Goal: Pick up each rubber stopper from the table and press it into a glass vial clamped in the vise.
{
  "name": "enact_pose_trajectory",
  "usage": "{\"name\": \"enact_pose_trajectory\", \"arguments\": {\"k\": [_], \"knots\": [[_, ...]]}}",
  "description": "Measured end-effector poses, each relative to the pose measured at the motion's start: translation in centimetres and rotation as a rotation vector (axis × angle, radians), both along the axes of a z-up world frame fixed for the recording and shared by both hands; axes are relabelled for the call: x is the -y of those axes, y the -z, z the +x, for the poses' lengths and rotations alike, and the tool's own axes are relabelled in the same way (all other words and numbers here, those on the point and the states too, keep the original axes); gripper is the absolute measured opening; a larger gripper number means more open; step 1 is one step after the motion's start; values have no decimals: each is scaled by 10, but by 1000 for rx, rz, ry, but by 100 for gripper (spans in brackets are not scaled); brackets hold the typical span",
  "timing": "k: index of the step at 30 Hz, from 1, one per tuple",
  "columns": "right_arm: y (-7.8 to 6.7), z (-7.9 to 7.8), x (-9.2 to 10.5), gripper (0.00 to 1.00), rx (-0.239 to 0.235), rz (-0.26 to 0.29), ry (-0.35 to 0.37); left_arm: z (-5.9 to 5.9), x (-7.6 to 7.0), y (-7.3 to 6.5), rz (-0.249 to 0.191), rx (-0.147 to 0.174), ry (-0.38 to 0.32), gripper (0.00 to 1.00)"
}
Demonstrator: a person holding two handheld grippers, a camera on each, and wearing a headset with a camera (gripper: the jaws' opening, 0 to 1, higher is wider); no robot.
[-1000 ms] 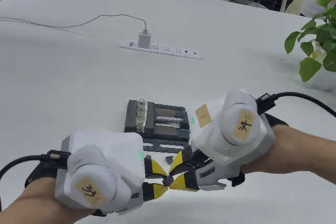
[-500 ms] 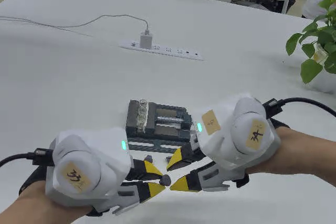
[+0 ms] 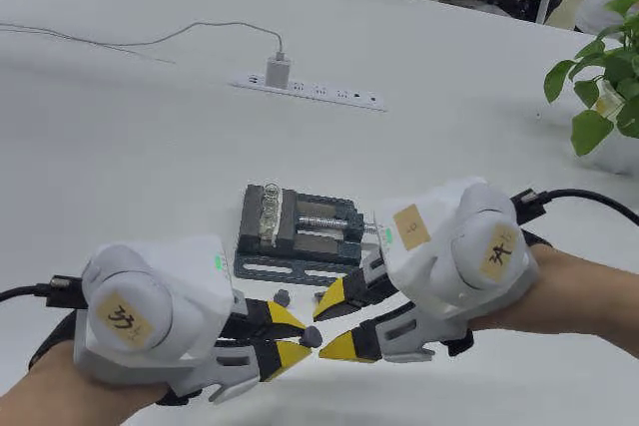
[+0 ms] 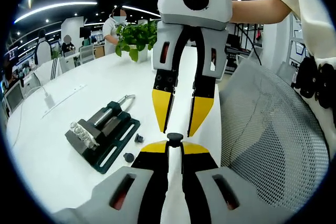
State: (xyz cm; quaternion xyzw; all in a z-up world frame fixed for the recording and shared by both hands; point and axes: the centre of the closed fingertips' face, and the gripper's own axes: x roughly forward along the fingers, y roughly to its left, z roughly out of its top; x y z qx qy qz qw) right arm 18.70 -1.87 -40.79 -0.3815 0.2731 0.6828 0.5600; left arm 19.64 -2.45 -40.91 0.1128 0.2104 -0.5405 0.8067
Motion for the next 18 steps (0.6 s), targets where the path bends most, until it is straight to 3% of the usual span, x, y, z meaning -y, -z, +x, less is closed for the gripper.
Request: {"name": "enact_pose_trajectory", "arguments": {"k": [18], "knots": [[2,-1,2,10,-11,-8,-1,-1,4,-2,-15,-5,-3,5]]}}
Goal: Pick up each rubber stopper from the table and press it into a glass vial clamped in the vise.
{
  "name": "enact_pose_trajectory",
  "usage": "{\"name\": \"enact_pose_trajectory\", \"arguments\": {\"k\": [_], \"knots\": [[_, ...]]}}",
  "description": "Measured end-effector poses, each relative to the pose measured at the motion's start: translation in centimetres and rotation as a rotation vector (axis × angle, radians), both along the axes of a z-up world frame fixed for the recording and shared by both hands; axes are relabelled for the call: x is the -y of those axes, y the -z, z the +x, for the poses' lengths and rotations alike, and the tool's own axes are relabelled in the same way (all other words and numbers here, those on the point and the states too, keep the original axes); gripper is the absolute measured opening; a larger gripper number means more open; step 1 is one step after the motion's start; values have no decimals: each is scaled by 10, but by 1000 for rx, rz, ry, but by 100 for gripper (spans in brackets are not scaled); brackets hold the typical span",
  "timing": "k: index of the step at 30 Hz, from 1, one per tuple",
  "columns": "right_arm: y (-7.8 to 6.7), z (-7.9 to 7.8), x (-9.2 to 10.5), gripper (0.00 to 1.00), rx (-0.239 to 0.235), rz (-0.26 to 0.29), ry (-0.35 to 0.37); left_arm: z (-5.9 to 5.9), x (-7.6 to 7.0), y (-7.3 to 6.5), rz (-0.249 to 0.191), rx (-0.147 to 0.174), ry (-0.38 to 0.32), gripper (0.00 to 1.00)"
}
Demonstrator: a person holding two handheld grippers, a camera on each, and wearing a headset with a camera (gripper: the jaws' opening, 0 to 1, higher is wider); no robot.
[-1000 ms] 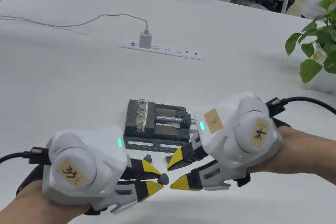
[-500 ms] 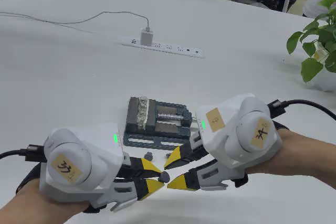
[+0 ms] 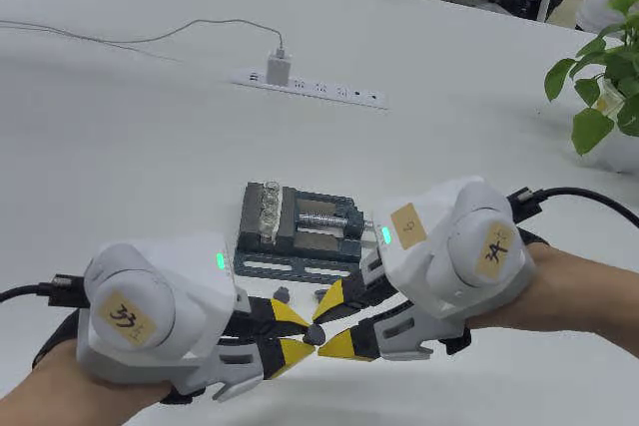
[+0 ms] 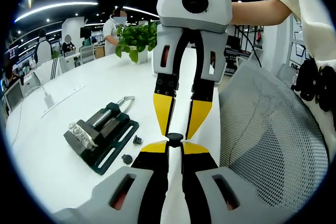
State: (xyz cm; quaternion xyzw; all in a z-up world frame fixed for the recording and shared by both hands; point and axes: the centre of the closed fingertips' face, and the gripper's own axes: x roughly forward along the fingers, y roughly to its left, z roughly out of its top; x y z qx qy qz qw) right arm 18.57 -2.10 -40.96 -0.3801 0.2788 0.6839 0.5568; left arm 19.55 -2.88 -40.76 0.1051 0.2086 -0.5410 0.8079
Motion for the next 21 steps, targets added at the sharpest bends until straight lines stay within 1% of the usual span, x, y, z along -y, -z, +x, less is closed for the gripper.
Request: {"name": "enact_pose_trajectory", "arguments": {"k": [10,14,17,18,20,21], "knots": [[0,2,0,8,11,1,9,1,1,0,-11,-10,-12,5],[0,2,0,8,7,2,15,1,1,1,-17,-12,-17,5],[-1,2,0,8,-1,2,21,1,1,1,-8,2,-11,5],[-1,3,0,8,-6,1,26,1,1,1,3,19,-5,5],[-1,2,0,8,-10,-1,26,0,2,1,11,25,1,5],[-1,2,0,7,-10,-3,26,0,2,1,21,37,8,5]]}}
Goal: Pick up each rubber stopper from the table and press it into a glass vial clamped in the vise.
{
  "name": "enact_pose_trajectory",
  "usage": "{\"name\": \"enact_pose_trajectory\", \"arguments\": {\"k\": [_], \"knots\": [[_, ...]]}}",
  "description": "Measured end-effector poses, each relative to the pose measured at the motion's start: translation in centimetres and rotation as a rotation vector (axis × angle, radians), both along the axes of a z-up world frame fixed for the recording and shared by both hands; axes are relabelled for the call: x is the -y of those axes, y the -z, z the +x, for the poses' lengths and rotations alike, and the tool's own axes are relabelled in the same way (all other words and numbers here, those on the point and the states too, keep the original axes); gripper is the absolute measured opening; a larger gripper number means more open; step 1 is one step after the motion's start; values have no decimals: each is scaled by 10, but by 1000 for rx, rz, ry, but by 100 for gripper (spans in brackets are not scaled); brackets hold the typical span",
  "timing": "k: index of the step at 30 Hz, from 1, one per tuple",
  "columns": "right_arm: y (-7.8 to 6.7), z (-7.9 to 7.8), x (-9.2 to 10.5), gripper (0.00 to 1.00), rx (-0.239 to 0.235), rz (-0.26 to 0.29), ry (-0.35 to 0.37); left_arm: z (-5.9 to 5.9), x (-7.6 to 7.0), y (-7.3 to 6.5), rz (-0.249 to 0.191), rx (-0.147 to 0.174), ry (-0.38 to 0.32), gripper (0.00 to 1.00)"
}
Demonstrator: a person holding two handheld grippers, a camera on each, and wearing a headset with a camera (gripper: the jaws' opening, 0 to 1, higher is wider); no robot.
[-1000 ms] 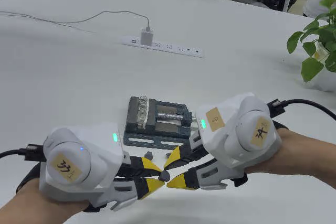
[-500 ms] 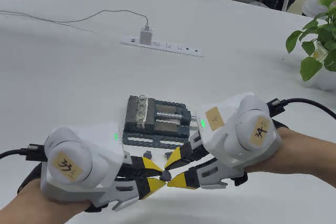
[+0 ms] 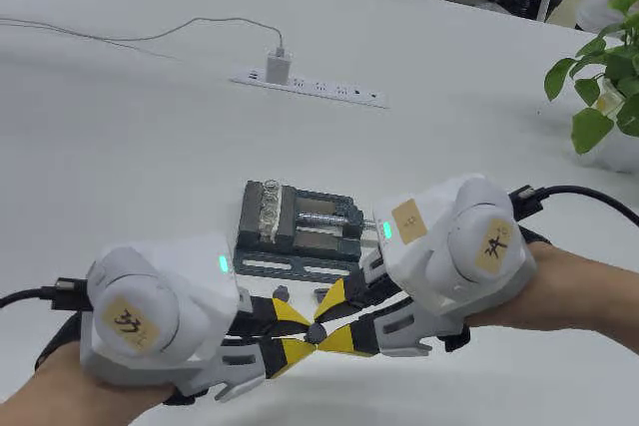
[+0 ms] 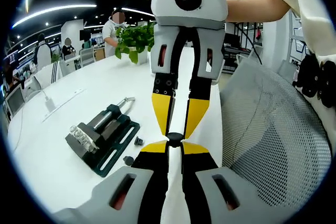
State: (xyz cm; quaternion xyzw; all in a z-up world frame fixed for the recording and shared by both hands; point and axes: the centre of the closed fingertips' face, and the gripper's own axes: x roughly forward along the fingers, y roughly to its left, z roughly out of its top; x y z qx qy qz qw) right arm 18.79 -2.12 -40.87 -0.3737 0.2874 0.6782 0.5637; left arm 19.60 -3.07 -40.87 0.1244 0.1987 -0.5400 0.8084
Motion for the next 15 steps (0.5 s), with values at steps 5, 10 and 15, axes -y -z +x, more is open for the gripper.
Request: {"name": "enact_pose_trajectory", "arguments": {"k": [5,10,15], "knots": [[0,-1,1,7,-8,-6,4,0,0,0,14,17,17,5],[1,-2,2,7,-9,-13,-7,-1,2,1,16,15,18,5],[2,-2,3,7,-17,-14,-7,-2,2,2,12,4,13,5]]}}
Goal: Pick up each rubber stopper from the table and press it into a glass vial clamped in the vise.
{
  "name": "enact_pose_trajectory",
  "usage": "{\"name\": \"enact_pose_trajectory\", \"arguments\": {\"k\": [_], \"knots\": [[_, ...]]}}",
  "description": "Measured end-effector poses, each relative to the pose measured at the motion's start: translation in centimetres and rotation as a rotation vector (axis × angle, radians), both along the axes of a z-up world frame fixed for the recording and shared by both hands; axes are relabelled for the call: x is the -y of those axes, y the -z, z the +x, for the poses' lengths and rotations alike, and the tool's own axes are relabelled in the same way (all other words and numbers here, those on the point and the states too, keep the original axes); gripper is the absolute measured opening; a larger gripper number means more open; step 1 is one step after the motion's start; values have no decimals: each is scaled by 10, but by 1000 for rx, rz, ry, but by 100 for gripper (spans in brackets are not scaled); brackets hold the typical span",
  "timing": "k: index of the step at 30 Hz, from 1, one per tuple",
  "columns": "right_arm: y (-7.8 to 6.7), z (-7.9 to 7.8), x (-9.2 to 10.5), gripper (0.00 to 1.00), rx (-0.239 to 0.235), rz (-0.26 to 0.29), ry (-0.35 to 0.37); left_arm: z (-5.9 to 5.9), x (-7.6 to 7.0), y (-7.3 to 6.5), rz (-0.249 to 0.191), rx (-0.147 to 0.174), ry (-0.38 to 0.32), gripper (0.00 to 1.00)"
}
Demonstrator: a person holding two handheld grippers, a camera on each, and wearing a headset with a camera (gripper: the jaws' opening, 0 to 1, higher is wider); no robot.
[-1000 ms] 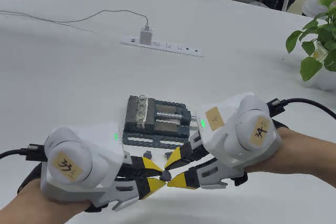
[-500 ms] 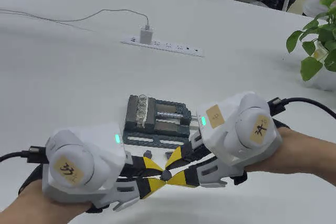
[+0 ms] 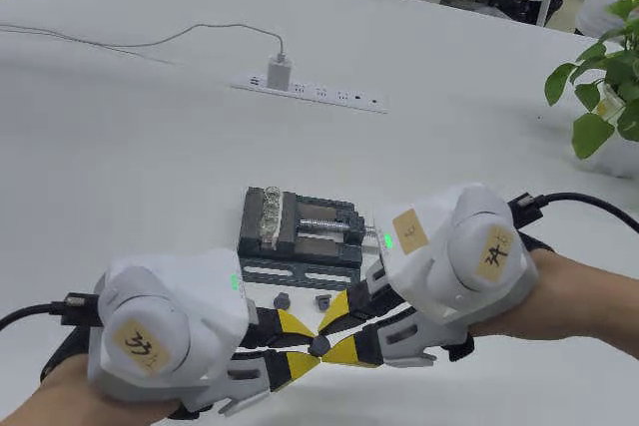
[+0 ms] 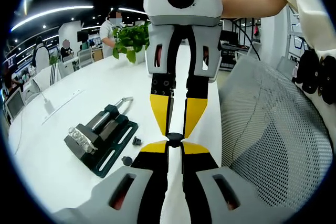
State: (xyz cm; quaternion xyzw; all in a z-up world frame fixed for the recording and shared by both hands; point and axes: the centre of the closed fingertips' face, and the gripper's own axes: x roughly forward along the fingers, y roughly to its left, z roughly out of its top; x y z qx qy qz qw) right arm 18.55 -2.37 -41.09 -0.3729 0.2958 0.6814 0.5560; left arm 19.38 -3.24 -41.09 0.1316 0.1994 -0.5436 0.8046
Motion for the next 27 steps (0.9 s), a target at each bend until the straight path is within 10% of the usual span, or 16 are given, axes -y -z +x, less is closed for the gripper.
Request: {"name": "enact_pose_trajectory", "arguments": {"k": [6,27], "knots": [[1,0,-1,6,-4,1,0,1,-2,2,1,-12,-15,8],[15,1,8,7,-28,-38,10,39,-61,18,-36,-36,-351,74]]}}
